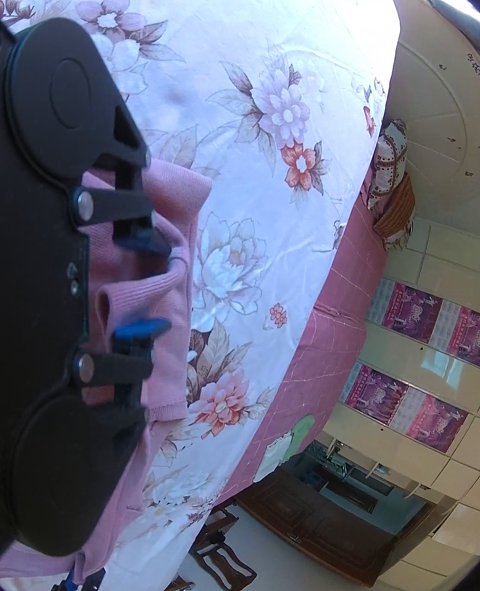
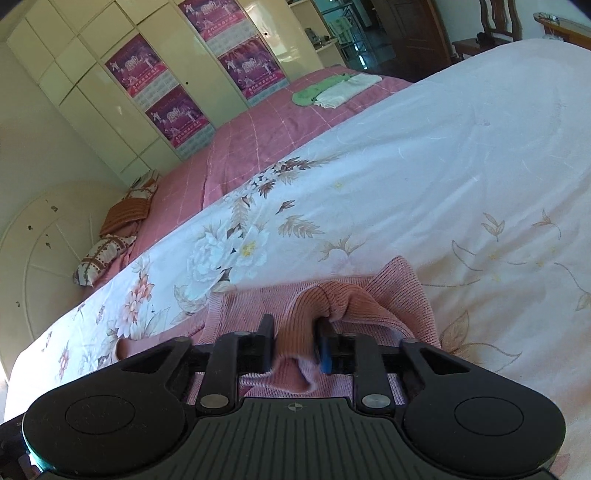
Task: Fold small clothes
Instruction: 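Lay the hem over the collar and open both grippers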
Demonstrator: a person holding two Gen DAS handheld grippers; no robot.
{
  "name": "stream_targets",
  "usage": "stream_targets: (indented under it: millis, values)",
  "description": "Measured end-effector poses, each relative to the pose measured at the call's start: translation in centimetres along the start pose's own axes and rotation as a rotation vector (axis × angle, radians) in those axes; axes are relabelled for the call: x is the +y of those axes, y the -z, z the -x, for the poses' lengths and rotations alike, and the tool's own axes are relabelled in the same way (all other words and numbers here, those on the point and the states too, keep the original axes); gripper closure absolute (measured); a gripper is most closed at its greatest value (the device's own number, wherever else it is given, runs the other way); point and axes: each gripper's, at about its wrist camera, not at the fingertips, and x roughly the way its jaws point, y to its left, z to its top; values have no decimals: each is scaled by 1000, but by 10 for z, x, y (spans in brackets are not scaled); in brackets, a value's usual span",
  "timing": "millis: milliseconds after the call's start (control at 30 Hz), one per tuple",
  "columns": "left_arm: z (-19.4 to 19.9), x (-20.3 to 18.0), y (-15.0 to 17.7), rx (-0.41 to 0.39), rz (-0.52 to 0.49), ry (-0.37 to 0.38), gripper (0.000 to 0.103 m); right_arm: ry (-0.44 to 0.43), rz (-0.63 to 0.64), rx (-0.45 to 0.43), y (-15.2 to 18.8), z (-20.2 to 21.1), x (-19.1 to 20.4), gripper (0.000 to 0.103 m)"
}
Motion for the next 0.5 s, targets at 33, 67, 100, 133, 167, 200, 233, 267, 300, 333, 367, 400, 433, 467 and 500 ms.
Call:
stream_targets:
  millis: [33, 67, 100, 133, 167, 200, 233, 267, 300, 333, 367, 400, 433, 467, 500]
  values:
    - [7, 2, 1, -29, 2, -16, 12, 29, 19, -46, 0, 7, 1, 11]
    - [14, 4, 3, -65, -12, -22, 12, 44, 43, -84, -1, 14, 1, 7]
    - [19, 5, 4, -77, -46, -21, 13, 38, 71, -93, -2, 19, 0, 7]
    - [23, 5, 4, -66, -79, -23, 15, 38, 85, -86, -3, 22, 0, 8]
    - [26, 5, 5, -59, -96, -20, 16, 44, 99, -86, -3, 25, -1, 8]
    - [30, 6, 8, -62, -109, -11, 18, 50, 120, -87, -1, 28, -1, 8]
    - [33, 5, 10, -64, -125, -5, 20, 57, 158, -82, 2, 29, 2, 12]
    - [37, 2, 12, -65, -149, 8, 21, 63, 202, -76, 6, 30, 6, 15]
    - [40, -4, 16, -64, -190, 25, 24, 75, 254, -70, 11, 30, 13, 22]
    - [42, -11, 19, -64, -231, 36, 27, 88, 316, -65, 17, 25, 22, 24]
    - [44, -21, 22, -70, -276, 44, 28, 97, 364, -57, 23, 20, 30, 24]
    - [46, -29, 26, -73, -304, 60, 28, 101, 399, -48, 28, 16, 36, 24]
    - [47, -36, 28, -66, -326, 86, 29, 94, 422, -40, 34, 10, 43, 26]
    - [44, -45, 31, -46, -351, 116, 30, 75, 437, -35, 39, 7, 50, 29]
    - [39, -53, 34, -20, -371, 134, 33, 54, 454, -21, 42, 4, 57, 40]
